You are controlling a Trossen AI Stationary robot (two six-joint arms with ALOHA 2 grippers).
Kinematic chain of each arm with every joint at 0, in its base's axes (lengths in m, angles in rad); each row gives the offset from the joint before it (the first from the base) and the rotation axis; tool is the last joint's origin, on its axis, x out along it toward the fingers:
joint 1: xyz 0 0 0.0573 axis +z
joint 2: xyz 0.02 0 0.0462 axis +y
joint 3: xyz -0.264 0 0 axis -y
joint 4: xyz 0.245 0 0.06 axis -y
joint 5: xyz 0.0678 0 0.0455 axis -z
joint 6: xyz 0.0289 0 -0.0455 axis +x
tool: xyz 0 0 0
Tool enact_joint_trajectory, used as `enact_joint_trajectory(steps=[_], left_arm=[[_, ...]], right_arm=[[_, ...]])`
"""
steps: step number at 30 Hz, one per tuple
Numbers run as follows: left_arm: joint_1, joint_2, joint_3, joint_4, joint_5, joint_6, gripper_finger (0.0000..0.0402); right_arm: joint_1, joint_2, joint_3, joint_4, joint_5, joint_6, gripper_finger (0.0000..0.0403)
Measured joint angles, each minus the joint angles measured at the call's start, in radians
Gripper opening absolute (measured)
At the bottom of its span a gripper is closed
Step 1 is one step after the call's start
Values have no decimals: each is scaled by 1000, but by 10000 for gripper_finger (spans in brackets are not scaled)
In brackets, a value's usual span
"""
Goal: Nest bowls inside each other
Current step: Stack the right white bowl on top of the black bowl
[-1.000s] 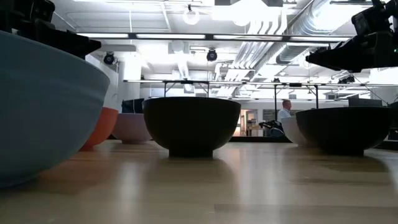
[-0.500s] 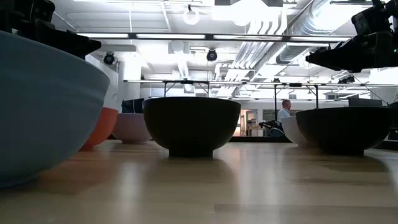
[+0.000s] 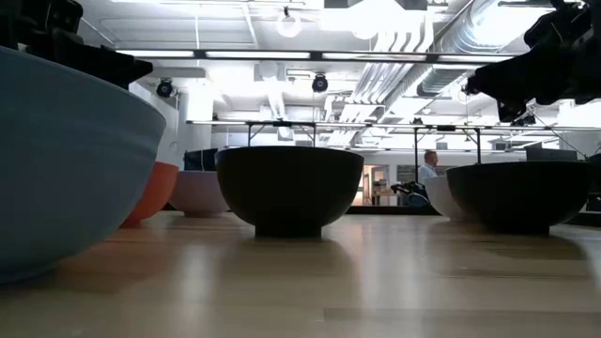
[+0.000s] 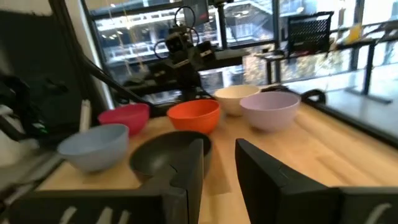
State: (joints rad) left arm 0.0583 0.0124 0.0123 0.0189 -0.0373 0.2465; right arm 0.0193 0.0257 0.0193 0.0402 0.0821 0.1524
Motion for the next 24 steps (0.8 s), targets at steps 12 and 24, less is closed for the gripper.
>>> enact_joint_trajectory(steps=[12, 24], left_arm=[[0, 0, 0, 0, 0, 0, 186], [0, 0, 0, 121, 44, -276, 186]], right_arm=[[0, 0, 0, -5, -7, 50, 85], [0, 0, 0, -15, -7, 49, 85]])
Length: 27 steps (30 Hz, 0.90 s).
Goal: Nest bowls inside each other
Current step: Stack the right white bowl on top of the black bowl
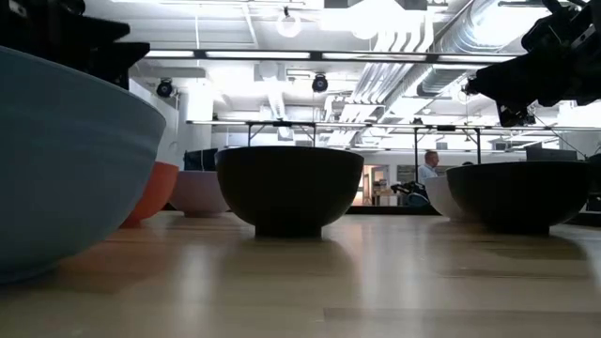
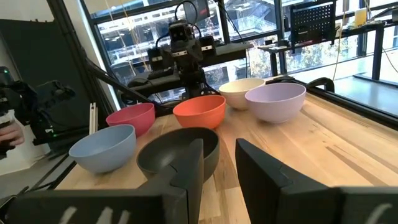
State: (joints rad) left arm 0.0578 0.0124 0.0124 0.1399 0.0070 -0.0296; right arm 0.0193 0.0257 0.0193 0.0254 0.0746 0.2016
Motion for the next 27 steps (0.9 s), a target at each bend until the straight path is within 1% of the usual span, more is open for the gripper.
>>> enact_joint_trajectory(steps=[5, 11, 19, 22, 25, 27], left_arm=[[0, 0, 0, 17, -17, -125, 186], [0, 0, 0, 22, -18, -135, 186], [0, 0, 0, -11, -16, -54, 186], [0, 0, 0, -17, -55, -3, 186], [1, 0, 0, -8, -91, 42, 186], [1, 0, 0, -2, -95, 44, 186]], right_arm=[[0, 0, 0, 0, 0, 0, 85], [0, 0, 0, 0, 0, 0, 85], [0, 0, 0, -8, 1, 0, 85], [0, 0, 0, -15, 11, -2, 85], [0, 4, 0, -21, 11, -48, 85], [0, 5, 0, -21, 13, -43, 85]])
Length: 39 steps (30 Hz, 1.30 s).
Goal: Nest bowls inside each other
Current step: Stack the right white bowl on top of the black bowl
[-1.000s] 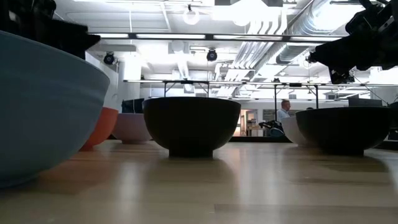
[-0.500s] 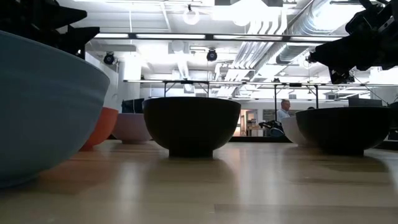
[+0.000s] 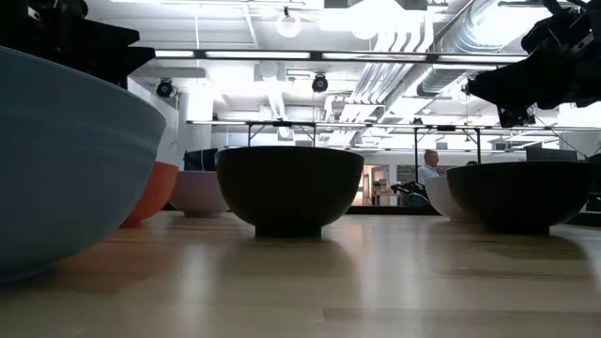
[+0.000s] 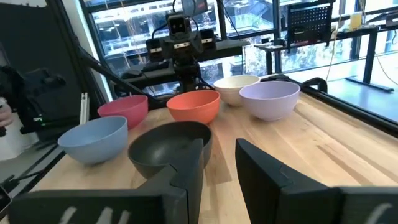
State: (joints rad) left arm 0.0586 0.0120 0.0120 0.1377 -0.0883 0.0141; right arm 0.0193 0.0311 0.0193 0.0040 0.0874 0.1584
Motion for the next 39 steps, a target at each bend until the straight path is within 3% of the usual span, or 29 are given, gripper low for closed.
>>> enact_joint_trajectory(steps=[5, 10, 16, 22, 24, 30, 32, 34, 39], left_arm=[[0, 0, 0, -42, -1, 32, 186], [0, 2, 0, -116, -22, 30, 186], [0, 6, 0, -104, -24, 27, 186], [0, 6, 0, -51, -25, 42, 186], [0, 6, 0, -52, -25, 42, 186], [0, 6, 0, -56, 13, 43, 186], [0, 6, 0, -57, 22, 43, 186], [0, 6, 0, -57, 24, 43, 186], [0, 6, 0, -58, 24, 43, 186]], right_arm=[[0, 0, 0, 12, 84, 18, 85], [0, 1, 13, 3, 101, -92, 85], [0, 23, 107, -29, 107, -149, 85], [-1, 64, 232, -41, 231, -209, 85], [0, 67, 269, -38, 140, -212, 85], [0, 66, 341, 26, -308, -268, 85], [0, 66, 341, 75, -387, -266, 85], [0, 66, 341, 92, -353, -279, 85], [0, 66, 341, 90, -19, -310, 85]])
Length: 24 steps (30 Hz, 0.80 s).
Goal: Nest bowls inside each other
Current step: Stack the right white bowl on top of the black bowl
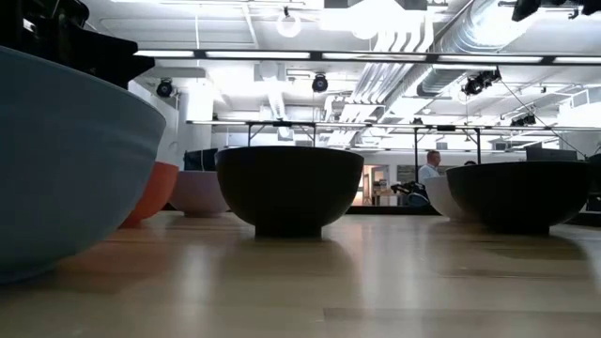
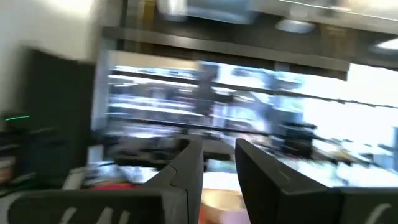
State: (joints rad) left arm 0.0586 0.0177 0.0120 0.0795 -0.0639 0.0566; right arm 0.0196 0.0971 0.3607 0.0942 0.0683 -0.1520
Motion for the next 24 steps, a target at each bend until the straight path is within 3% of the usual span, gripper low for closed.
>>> enact_joint_trajectory(steps=[3, 7, 12, 15, 24], left_arm=[[0, 0, 0, 0, 0, 0, 186], [0, 0, 0, 0, 0, -4, 186], [0, 0, 0, 0, 0, -9, 186], [0, 0, 0, 0, 1, -19, 186], [0, 0, 0, 7, 1, -19, 186]], right_arm=[[0, 2, 0, 0, 36, 92, 85], [0, 2, 0, -9, 73, 43, 85], [0, 2, 8, -152, 282, 53, 85], [0, 15, 26, -277, 347, 96, 85], [0, 66, 29, -246, 361, 99, 85]])
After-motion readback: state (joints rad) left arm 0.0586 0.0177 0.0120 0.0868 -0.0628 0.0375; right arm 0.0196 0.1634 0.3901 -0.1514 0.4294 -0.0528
